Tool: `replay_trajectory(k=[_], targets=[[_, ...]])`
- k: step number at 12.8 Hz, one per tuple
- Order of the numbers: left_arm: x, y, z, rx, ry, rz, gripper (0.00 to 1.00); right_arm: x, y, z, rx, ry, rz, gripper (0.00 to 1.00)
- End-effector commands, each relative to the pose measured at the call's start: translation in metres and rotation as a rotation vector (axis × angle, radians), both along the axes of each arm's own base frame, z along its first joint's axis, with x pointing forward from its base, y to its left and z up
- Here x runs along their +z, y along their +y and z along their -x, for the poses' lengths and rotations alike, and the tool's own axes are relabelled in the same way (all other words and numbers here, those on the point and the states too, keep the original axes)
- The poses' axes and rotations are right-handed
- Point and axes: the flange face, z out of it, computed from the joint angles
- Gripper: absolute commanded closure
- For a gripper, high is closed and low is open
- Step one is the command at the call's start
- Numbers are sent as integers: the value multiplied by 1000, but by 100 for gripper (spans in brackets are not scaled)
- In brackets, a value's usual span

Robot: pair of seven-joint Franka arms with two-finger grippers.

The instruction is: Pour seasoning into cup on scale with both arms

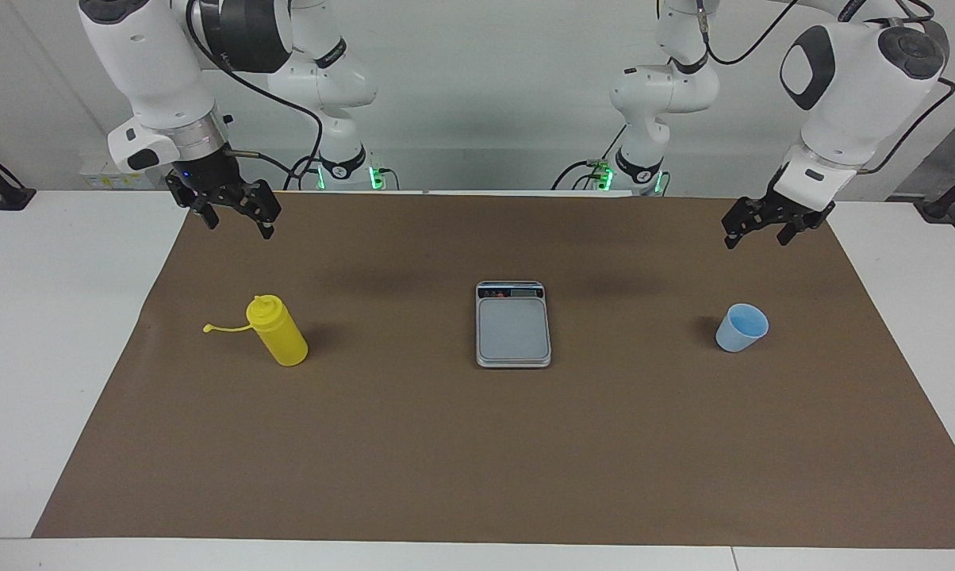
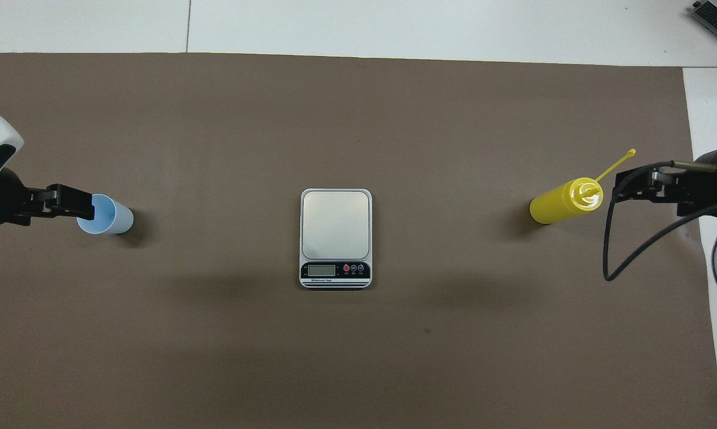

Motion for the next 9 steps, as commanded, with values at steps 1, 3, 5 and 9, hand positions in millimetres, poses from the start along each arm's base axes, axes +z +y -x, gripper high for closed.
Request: replay_trajectory(k=[1, 3, 5, 9], targets=[[6, 0, 2, 10, -15, -1, 0, 0, -1, 0, -12, 3, -15, 0], [5, 0, 2, 13, -15, -1, 0, 0, -1, 0, -12, 3, -15, 0], [4, 3, 1, 11, -27, 0, 1, 0, -2, 0, -14, 3, -15, 0], [-22, 11, 8, 21, -70, 4, 8, 0, -2, 0, -14, 3, -15, 0]])
